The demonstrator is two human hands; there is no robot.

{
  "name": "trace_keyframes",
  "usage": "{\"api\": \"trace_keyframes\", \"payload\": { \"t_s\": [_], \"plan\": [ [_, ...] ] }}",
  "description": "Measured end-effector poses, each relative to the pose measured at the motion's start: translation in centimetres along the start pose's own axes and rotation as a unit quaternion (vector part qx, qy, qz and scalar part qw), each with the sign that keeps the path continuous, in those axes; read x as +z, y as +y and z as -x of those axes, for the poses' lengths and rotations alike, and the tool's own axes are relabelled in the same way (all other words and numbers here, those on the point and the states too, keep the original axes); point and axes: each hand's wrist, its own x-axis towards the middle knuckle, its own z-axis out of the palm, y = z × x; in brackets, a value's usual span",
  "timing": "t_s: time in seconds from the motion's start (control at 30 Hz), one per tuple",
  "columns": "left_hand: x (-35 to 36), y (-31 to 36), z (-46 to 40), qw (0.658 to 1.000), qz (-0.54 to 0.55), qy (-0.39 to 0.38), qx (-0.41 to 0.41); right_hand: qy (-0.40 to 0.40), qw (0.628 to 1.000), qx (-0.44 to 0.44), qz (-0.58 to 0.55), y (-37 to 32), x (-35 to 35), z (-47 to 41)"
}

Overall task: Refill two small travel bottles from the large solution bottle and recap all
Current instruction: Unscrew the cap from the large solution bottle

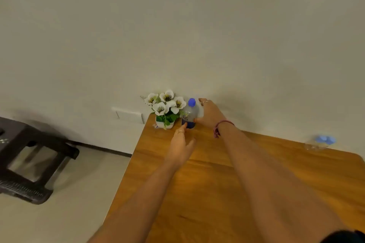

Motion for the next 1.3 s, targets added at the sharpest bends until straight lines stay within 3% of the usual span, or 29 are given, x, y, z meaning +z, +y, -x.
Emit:
{"api": "trace_keyframes", "payload": {
  "t_s": [0.3, 0.63, 0.93, 1.13, 1.3],
  "plan": [
    [-0.3, -2.4, 0.2, 0.999, 0.012, 0.013, -0.037, 0.061, 0.992, 0.05, -0.1, 0.6, 3.9, -2.3],
    [-0.3, -3.1, 0.8, 0.997, 0.04, 0.056, -0.022, 0.179, 0.962, 0.093, -0.184, 0.5, 5.6, -1.3],
    [0.4, -1.6, 3.5, 0.996, 0.067, 0.062, 0.0, 0.126, 0.965, 0.093, -0.209, 4.1, 3.9, 8.0],
    [3.4, 1.3, 6.9, 0.995, 0.092, -0.035, 0.032, 0.092, 0.968, 0.116, -0.205, 8.3, 3.4, 16.3],
    [7.1, 3.2, 9.2, 0.986, 0.006, -0.121, 0.115, 0.101, 0.963, 0.115, -0.221, 10.7, 3.0, 22.1]
  ]
}}
